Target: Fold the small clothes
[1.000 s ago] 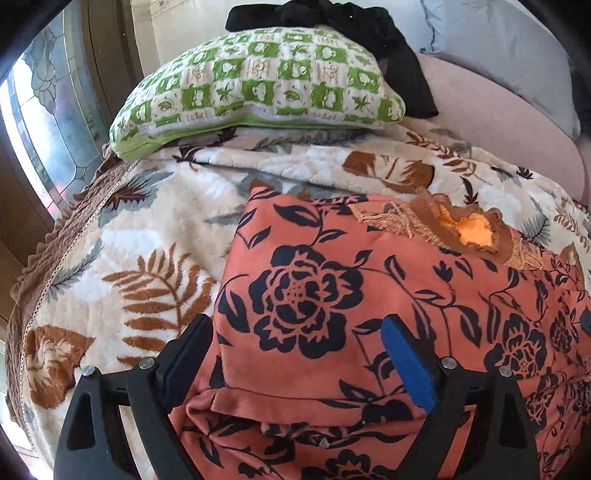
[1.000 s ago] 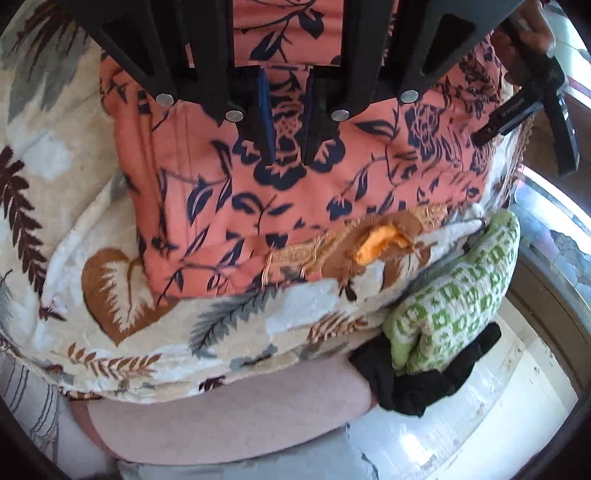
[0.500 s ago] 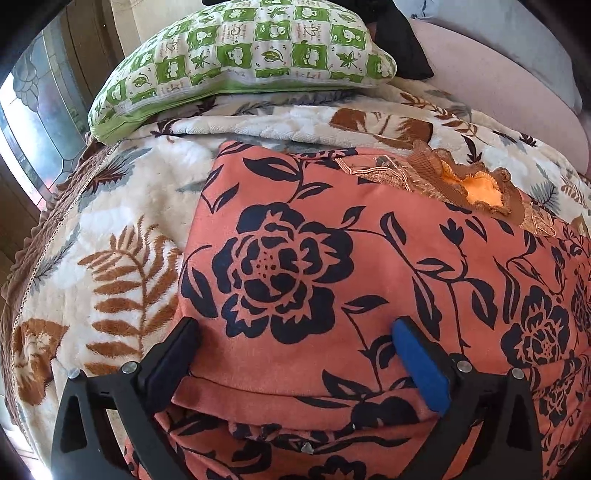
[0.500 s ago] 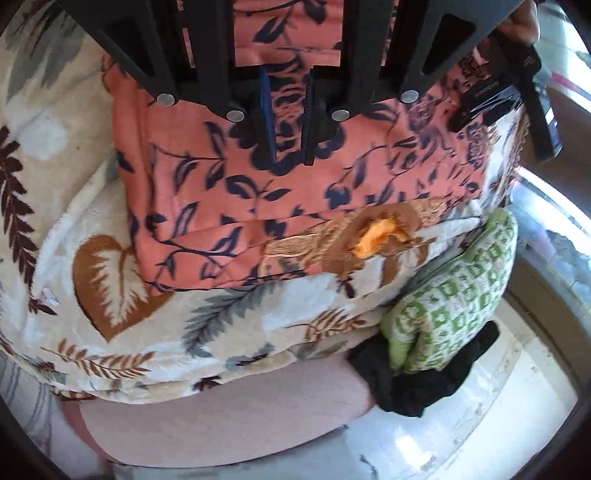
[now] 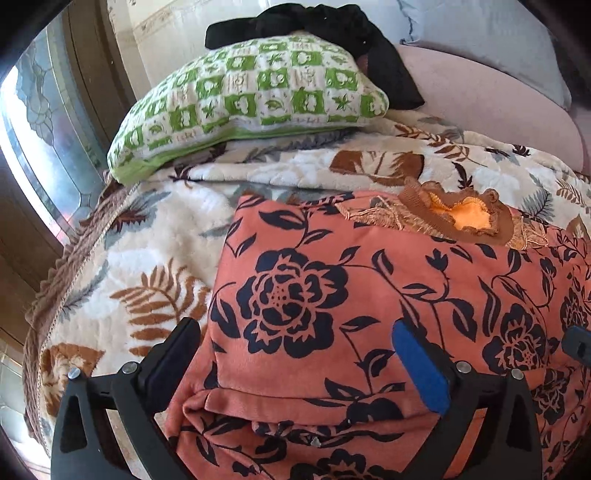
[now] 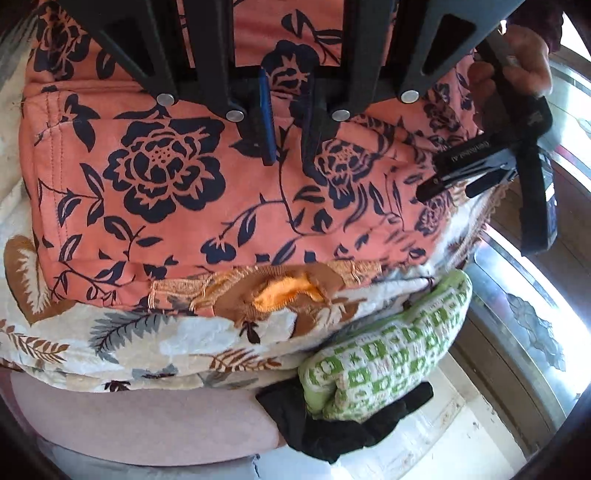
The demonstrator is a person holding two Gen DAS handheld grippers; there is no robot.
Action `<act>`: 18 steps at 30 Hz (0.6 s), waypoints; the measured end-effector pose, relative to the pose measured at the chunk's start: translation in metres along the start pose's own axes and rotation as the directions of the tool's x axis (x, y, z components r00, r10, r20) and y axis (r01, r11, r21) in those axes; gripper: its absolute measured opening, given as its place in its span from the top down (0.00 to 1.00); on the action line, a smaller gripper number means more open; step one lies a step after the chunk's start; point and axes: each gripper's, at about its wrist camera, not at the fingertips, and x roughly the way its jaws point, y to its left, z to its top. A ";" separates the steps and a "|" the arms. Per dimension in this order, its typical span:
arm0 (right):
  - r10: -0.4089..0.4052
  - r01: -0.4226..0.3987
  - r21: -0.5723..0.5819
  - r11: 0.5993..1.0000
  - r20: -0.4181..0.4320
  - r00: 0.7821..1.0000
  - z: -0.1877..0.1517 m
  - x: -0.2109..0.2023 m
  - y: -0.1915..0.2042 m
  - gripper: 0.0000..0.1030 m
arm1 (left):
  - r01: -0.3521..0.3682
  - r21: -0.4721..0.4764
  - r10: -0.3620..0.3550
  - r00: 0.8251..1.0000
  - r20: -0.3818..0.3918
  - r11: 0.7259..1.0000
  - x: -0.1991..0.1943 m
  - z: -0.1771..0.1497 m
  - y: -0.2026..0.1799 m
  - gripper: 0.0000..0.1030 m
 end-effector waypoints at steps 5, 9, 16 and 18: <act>0.037 -0.041 -0.043 0.998 -0.093 0.995 -0.009 0.020 0.014 0.83 | 0.016 0.041 -0.011 0.993 -0.114 0.999 0.026 -0.011 -0.012 0.00; 0.016 -0.023 -0.064 0.998 -0.109 0.994 -0.012 0.026 0.017 0.83 | 0.054 0.003 -0.053 0.989 -0.136 0.999 0.025 -0.007 0.000 0.00; 0.087 -0.084 0.053 0.995 -0.056 0.995 -0.013 -0.017 -0.005 0.82 | 0.019 -0.012 -0.020 0.998 -0.054 1.000 -0.009 -0.025 0.039 0.00; 0.075 -0.074 0.080 0.994 -0.011 0.997 -0.017 -0.038 -0.011 0.71 | 0.001 -0.023 -0.001 0.999 -0.038 1.000 -0.025 -0.040 0.064 0.00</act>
